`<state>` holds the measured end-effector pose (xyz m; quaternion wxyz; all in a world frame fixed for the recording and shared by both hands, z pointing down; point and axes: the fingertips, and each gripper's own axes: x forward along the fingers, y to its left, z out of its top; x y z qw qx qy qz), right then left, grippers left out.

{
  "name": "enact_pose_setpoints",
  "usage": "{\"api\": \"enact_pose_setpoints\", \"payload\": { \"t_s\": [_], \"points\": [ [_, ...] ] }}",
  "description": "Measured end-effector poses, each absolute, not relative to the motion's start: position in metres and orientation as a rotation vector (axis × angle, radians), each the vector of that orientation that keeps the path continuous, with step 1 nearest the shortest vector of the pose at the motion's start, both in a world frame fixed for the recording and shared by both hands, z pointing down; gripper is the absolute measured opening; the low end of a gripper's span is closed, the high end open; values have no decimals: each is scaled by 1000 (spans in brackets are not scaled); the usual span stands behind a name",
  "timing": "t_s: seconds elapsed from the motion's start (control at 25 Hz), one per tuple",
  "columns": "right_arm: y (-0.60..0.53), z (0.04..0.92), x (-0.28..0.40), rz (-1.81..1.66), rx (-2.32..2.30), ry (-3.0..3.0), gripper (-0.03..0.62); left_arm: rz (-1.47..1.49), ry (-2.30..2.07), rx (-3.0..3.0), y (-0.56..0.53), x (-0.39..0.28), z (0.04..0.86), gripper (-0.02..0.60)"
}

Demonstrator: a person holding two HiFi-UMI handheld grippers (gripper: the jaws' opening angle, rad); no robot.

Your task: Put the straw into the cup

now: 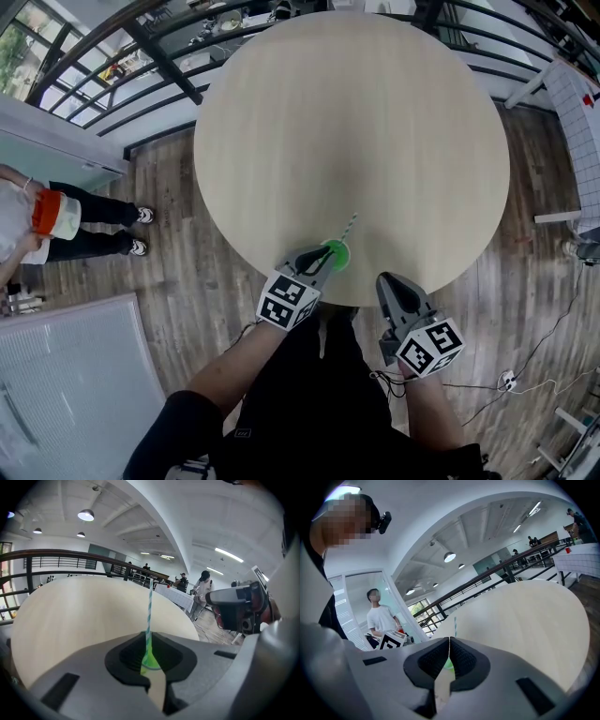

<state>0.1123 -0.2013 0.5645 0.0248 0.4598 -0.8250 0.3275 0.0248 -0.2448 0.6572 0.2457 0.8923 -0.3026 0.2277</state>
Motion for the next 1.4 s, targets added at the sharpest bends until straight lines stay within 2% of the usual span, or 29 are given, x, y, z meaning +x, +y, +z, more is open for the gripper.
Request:
{"api": "enact_pose_setpoints", "payload": {
  "t_s": [0.08,0.28,0.4,0.92,1.04,1.24,1.4],
  "points": [
    [-201,566,112,1013,1418,-2553,23,611,-840,2440,-246,24,656,35],
    [-204,564,112,1006,1414,-2553,23,590,-885,2473,-251,22,647,100],
    [-208,555,113,986,1416,-2573,23,567,-903,2519,-255,24,630,103],
    [-209,489,112,803,1407,-2708,23,411,-1008,2743,-244,16,504,97],
    [-204,474,109,756,1401,-2735,23,366,-1044,2751,-238,5,480,57],
    [-200,441,106,680,1417,-2787,23,303,-1101,2762,-229,-15,446,34],
    [-201,408,107,493,1484,-2814,23,289,-1147,2750,-225,-28,429,21]
  ]
}}
